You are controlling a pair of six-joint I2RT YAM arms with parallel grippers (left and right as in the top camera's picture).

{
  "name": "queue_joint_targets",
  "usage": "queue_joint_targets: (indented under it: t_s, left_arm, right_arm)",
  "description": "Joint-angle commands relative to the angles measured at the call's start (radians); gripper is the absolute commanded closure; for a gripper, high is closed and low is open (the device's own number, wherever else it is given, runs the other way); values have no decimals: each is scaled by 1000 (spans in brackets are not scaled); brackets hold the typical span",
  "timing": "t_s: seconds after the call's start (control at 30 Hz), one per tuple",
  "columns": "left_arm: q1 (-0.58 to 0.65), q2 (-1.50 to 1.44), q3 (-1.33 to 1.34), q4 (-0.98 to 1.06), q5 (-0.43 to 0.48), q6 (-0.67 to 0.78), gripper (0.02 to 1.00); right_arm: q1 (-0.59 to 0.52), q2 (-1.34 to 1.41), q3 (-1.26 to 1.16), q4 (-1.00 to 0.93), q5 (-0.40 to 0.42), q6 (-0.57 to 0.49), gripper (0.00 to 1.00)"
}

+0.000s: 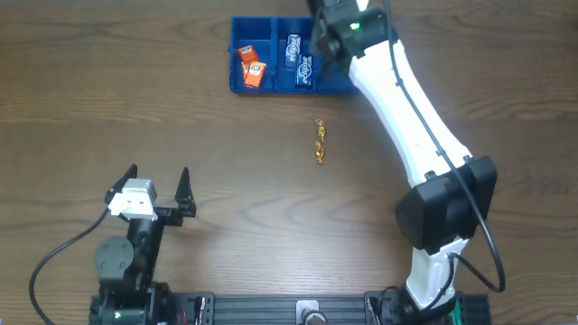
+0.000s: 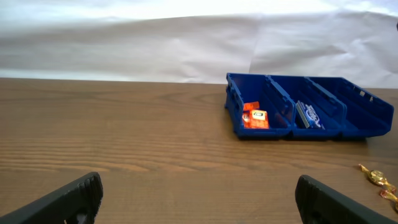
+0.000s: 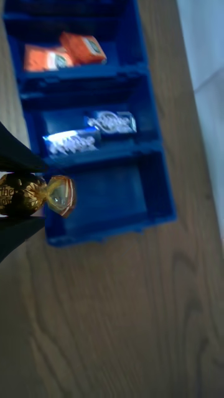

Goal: Sort Candies Into Trays

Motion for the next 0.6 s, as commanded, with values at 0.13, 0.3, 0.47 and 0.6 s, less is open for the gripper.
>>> queue_joint_targets:
  t_s: [0.13, 0.3, 0.47, 0.6]
  left_arm:
    - [5, -7, -19, -41, 22, 3, 23]
    - [5, -7, -19, -41, 22, 3, 23]
    - [5, -7, -19, -41, 22, 3, 23]
    - [5, -7, -19, -41, 22, 3, 23]
  right_arm:
    - [-66, 110, 1, 44, -22, -79, 814]
    - [-67, 159, 0, 82, -62, -94, 814]
    - [-67, 203, 0, 86, -63, -95, 814]
    - [-67, 218, 0, 86, -63, -97, 816]
